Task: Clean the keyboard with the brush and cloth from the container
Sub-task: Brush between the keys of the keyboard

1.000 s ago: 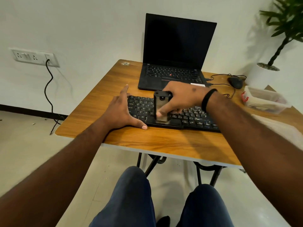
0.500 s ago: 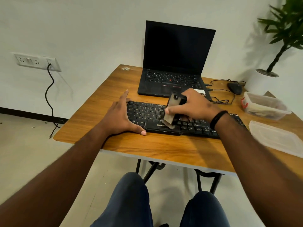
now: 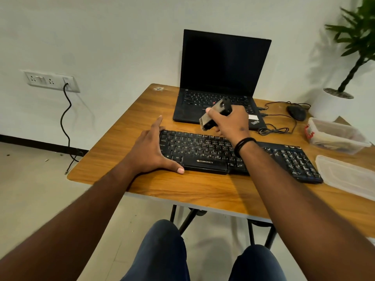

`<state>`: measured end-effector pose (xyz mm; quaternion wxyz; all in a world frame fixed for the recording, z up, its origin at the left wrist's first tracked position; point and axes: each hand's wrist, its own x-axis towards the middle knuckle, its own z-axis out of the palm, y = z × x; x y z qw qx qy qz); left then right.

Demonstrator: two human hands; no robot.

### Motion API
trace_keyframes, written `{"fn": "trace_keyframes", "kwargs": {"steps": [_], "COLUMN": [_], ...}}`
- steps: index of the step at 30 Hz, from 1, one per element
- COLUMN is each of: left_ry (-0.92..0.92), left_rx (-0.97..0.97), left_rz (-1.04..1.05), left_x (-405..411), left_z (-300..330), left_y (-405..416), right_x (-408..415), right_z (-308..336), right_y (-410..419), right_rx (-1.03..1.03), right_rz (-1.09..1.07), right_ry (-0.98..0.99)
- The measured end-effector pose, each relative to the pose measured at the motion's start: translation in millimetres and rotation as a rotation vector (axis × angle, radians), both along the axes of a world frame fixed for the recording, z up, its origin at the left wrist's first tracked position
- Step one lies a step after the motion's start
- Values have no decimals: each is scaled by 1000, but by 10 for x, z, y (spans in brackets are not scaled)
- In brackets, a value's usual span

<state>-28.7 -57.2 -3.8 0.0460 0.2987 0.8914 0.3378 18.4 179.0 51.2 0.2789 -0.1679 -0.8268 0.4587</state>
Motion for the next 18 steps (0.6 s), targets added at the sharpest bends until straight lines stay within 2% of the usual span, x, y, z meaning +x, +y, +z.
{"fn": "trace_keyframes", "kwargs": {"steps": [4, 7, 10, 13, 15, 18], "left_ry": [2, 2, 0, -6, -7, -11], "left_rx": [1, 4, 7, 9, 9, 11], "left_rz": [9, 12, 11, 11, 12, 9], "left_x": [-8, -6, -3, 1, 5, 16], "left_z": [-2, -2, -7, 2, 6, 11], "left_y": [-2, -5, -4, -7, -9, -9], "right_x": [-49, -68, -94, -107, -98, -93], "right_z": [-89, -69, -26, -34, -18, 34], "right_y": [-24, -46, -14, 5, 11, 45], "right_rx": [221, 317, 304, 286, 314, 291], "right_rz": [150, 139, 122, 190, 159, 108], "right_ry": [-99, -111, -43, -142, -163, -88]}}
